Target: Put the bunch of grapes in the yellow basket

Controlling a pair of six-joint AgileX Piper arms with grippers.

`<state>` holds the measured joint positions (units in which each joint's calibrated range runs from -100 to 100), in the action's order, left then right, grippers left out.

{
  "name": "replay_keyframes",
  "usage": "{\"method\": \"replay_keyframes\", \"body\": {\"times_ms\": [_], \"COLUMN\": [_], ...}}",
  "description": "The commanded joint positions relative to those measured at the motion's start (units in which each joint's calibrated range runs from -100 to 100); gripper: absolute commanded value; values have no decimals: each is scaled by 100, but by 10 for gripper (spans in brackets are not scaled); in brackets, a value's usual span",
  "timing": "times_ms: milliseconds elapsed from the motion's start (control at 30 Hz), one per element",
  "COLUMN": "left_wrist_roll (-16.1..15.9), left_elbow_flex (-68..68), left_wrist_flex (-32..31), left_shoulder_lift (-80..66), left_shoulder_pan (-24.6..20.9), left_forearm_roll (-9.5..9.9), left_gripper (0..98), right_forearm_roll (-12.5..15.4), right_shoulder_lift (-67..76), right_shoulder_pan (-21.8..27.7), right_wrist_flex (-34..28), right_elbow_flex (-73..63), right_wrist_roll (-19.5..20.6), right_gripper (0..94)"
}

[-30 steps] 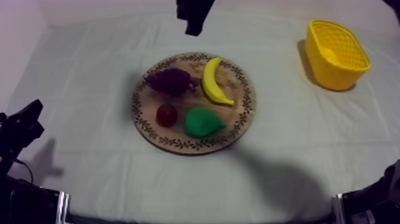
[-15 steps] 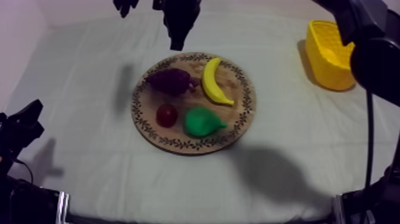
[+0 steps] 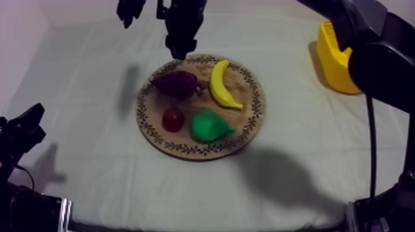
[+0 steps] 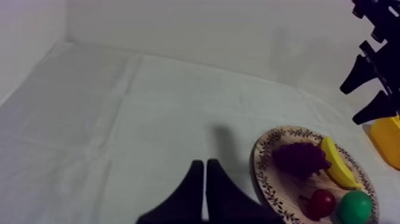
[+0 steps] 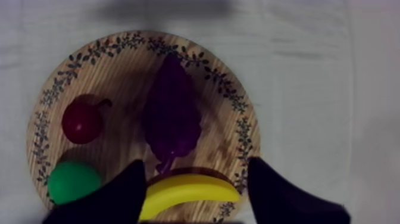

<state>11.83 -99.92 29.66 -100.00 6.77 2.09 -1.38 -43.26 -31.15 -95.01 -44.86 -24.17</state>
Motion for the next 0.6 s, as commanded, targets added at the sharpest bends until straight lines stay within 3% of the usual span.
{"method": "replay_keyframes", "body": {"times_ms": [0,567], "left_wrist_roll": [1,1], "left_elbow_flex": [3,3], "left_wrist_flex": [0,0], "left_shoulder_lift": [0,0], "left_shoulder_pan": [0,0], "left_forearm_roll": [-2,-2], "left_gripper": [1,1], "right_forearm_roll": [9,163], "right_shoulder_lift": [-14,-872], "right_shoulder_pan": [-5,37], "right_wrist_flex": [67,31], "right_elbow_flex": [52,-188], "right_wrist_roll": [-17,-262], "right_gripper": [607,638]}}
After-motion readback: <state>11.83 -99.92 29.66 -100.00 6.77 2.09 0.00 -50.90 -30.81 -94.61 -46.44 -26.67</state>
